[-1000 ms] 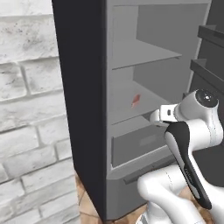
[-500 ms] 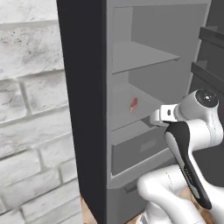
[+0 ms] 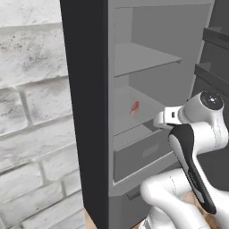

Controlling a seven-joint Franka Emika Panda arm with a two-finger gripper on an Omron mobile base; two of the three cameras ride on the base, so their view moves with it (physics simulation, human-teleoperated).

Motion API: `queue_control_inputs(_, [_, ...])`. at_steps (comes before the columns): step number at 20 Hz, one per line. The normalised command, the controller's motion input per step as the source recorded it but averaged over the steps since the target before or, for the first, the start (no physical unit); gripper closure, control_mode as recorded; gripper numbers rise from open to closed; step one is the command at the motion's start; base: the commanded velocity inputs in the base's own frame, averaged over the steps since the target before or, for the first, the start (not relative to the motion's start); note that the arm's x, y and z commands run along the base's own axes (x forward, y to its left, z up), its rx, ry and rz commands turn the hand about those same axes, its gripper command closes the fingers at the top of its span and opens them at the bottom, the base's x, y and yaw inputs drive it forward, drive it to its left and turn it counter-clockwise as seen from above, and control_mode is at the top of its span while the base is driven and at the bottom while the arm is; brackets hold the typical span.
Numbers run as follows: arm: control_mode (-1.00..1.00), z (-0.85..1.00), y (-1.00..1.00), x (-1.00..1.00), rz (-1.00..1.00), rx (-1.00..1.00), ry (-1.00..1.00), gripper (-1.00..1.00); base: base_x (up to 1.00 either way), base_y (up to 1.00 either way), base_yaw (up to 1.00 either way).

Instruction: Gather the sweet potato and bell pepper from the fridge and place them on a tray on the dining counter. Then gather the steaks from the fridge and place them on the other tray.

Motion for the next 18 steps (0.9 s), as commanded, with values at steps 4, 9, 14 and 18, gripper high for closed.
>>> queue_control_inputs(4, [-1.00,0.00,-0.02,0.26,0.00,-0.01,-0.12,-1.00,0.00,0.00,0.00])
queue_control_inputs(9, [-1.00,0.00,-0.15,0.46,0.00,-0.08,-0.05,-1.00,0.00,0.00,0.00])
queue_control_inputs(14, [-1.00,0.00,-0.14,0.37,0.00,-0.11,0.00,-1.00,0.00,0.00,0.00])
queue_control_inputs(18, [-1.00,0.00,-0.13,0.38,0.02,0.00,0.01,-1.00,0.00,0.00,0.00])
